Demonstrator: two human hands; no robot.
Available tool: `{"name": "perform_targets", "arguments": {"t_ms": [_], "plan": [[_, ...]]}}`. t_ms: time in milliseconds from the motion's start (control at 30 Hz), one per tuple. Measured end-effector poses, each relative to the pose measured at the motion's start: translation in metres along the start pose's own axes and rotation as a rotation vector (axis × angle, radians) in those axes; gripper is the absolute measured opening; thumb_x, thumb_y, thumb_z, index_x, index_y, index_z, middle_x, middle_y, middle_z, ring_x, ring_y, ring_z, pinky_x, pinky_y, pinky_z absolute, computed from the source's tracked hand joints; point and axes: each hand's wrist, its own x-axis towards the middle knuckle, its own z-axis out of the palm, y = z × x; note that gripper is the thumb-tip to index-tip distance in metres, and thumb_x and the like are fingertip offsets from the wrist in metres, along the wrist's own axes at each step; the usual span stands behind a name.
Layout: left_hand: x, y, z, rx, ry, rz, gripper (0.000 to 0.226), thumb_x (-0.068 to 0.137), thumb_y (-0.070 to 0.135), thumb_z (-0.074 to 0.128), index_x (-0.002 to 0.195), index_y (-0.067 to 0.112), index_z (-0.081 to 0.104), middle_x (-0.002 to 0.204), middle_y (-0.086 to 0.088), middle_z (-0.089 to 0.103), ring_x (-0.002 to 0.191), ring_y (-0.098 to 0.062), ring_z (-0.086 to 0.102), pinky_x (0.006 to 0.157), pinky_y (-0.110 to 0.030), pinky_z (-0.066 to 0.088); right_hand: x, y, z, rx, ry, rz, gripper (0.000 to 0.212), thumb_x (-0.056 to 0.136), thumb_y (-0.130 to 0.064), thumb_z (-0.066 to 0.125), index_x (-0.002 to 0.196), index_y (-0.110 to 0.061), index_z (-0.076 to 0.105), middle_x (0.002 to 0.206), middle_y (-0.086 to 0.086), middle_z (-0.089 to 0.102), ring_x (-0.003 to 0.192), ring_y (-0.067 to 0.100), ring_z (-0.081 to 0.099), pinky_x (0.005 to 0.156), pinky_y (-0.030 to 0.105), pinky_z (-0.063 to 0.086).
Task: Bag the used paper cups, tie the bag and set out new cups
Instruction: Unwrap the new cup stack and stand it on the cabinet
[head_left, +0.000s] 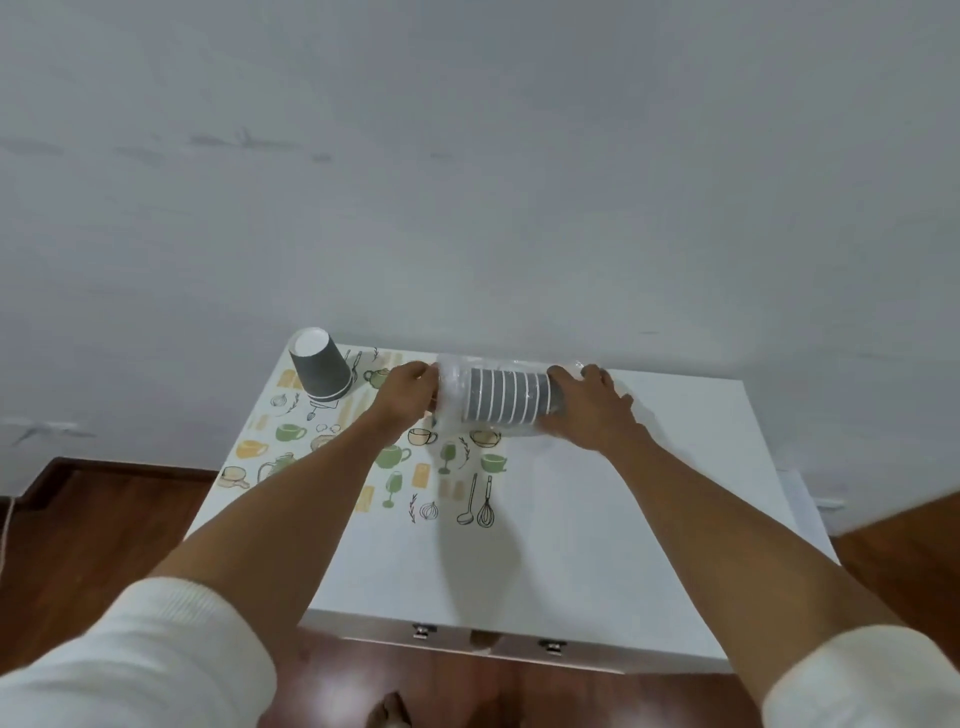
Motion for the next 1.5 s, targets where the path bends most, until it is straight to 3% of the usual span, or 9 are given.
{"name": "perform_targets", "arguments": {"t_ms": [133,400,633,900,1000,1100,1167,1333,1500], "plan": [[0.002,0.003,-0.001,0.055,-0.051,0.024,0.031,0.095,0.002,0.04,0.098,-0.012,0.068,0.085,-0.015,0.064,0.076,-0.023,0.056,0.074,-0.041,0.053,-0.001,-0.003,-0.004,0.055,-0.036,-0.001,0.072,0.08,-0.053,0.074,0.139,-0.028,0.042,0.124,0.013,0.047,0.12,0.037,0.049,0.088,0.043,0.048],[0.012,0.003,-0.017,-0.023,-0.287,-0.029,0.021,0.097,-0.003,0.052,0.098,-0.002,0.073,0.075,-0.004,0.064,0.058,-0.011,0.055,0.047,-0.013,0.041,-0.003,0.005,-0.005,-0.123,-0.007,0.044,0.033,0.09,0.0,0.054,0.121,-0.008,0.049,0.119,0.015,0.049,0.11,0.037,0.059,0.08,0.038,0.046],[0.021,0.012,-0.007,-0.018,-0.205,-0.052,0.024,0.092,-0.006,0.058,0.107,0.0,0.076,0.097,-0.007,0.072,0.085,-0.016,0.064,0.08,-0.026,0.05,-0.009,0.002,-0.009,-0.174,0.036,0.15,0.024,0.09,-0.001,0.056,0.113,-0.007,0.057,0.116,0.013,0.059,0.107,0.032,0.063,0.074,0.032,0.043],[0.015,0.013,-0.014,-0.146,-0.269,-0.115,0.01,0.093,-0.004,0.057,0.095,0.001,0.065,0.087,-0.015,0.064,0.077,-0.027,0.061,0.07,-0.03,0.057,-0.011,0.001,-0.022,-0.243,0.018,0.193,0.021,0.083,0.007,0.055,0.097,-0.009,0.06,0.109,0.012,0.064,0.102,0.032,0.066,0.073,0.031,0.045],[0.009,0.01,-0.014,-0.18,-0.256,-0.136,0.012,0.094,-0.005,0.054,0.091,0.005,0.06,0.087,-0.012,0.065,0.076,-0.025,0.065,0.069,-0.033,0.059,-0.007,-0.002,-0.025,-0.329,0.018,0.162,0.034,0.087,0.001,0.058,0.119,-0.006,0.06,0.121,0.013,0.06,0.118,0.033,0.06,0.086,0.036,0.047],[0.006,0.007,-0.014,-0.185,-0.244,-0.132,0.011,0.094,-0.006,0.051,0.096,0.003,0.058,0.093,-0.017,0.056,0.084,-0.029,0.057,0.083,-0.041,0.057,0.006,-0.012,-0.026,-0.369,-0.134,0.012,0.112,0.075,-0.034,0.086,0.16,-0.012,0.017,0.164,0.013,0.024,0.151,0.038,0.023,0.119,0.054,0.023],[0.004,0.006,-0.013,-0.2,-0.244,-0.14,0.012,0.095,-0.006,0.05,0.097,0.003,0.058,0.093,-0.017,0.057,0.083,-0.03,0.058,0.085,-0.043,0.056,0.014,-0.03,-0.022,-0.237,-0.241,-0.137,0.141,0.064,-0.045,0.093,0.163,-0.022,-0.005,0.171,0.007,0.007,0.156,0.033,0.015,0.122,0.055,0.017],[-0.001,0.002,-0.018,-0.201,-0.223,-0.162,0.013,0.095,-0.005,0.05,0.099,0.003,0.06,0.094,-0.019,0.061,0.085,-0.033,0.061,0.094,-0.051,0.054,0.014,-0.049,0.01,-0.23,-0.152,-0.197,0.105,0.075,-0.022,0.076,0.158,-0.03,0.012,0.14,0.003,0.049,0.129,0.032,0.05,0.101,0.048,0.036],[-0.004,-0.002,-0.03,-0.226,-0.219,-0.158,0.011,0.095,-0.003,0.054,0.103,0.002,0.06,0.096,-0.019,0.063,0.086,-0.031,0.06,0.09,-0.043,0.054,0.011,-0.041,0.002,-0.332,-0.098,-0.159,0.071,0.07,-0.028,0.079,0.129,-0.022,0.042,0.116,0.002,0.056,0.11,0.03,0.057,0.078,0.037,0.038]]}}
